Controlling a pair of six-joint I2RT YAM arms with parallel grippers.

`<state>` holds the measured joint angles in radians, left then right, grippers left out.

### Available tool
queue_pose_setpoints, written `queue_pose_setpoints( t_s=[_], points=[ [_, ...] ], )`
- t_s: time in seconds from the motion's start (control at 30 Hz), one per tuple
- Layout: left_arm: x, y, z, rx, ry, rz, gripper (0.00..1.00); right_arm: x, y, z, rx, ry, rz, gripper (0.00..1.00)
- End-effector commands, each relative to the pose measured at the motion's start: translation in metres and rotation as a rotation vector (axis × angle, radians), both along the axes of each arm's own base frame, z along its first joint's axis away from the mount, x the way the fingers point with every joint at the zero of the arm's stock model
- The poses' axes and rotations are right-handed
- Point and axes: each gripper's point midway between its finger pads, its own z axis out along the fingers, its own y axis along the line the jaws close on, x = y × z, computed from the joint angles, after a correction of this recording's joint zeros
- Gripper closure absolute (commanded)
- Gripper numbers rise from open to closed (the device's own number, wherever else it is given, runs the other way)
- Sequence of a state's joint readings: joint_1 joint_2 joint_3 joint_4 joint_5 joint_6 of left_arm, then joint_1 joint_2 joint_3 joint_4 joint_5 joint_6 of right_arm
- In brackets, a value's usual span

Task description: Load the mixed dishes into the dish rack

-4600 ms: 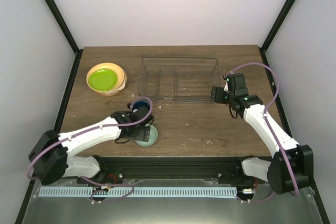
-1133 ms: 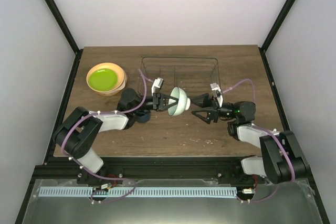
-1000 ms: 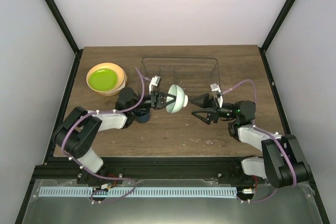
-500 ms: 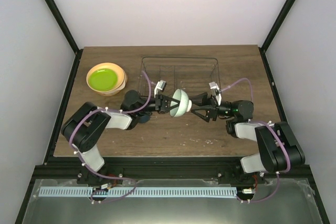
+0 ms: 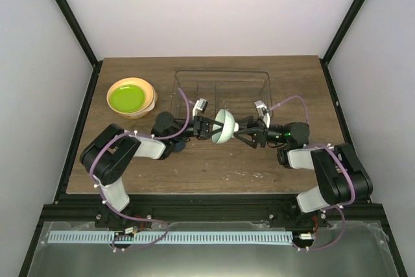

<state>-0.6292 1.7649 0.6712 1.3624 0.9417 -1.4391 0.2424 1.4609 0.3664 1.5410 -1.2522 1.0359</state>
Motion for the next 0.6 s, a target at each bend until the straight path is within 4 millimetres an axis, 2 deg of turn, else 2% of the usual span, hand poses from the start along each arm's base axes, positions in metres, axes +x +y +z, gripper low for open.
queue_pose_setpoints(
  t_s=[0.0, 0.57],
  points=[
    [-0.004, -0.002, 0.026, -0.078, -0.099, 0.002, 1.0, -0.013, -0.001, 0.028, 0.072, -0.218, 0.002, 0.18],
    [-0.009, -0.006, 0.009, -0.068, -0.069, -0.011, 1.0, -0.012, 0.001, 0.048, 0.123, -0.273, -0.004, 0.21]
  ],
)
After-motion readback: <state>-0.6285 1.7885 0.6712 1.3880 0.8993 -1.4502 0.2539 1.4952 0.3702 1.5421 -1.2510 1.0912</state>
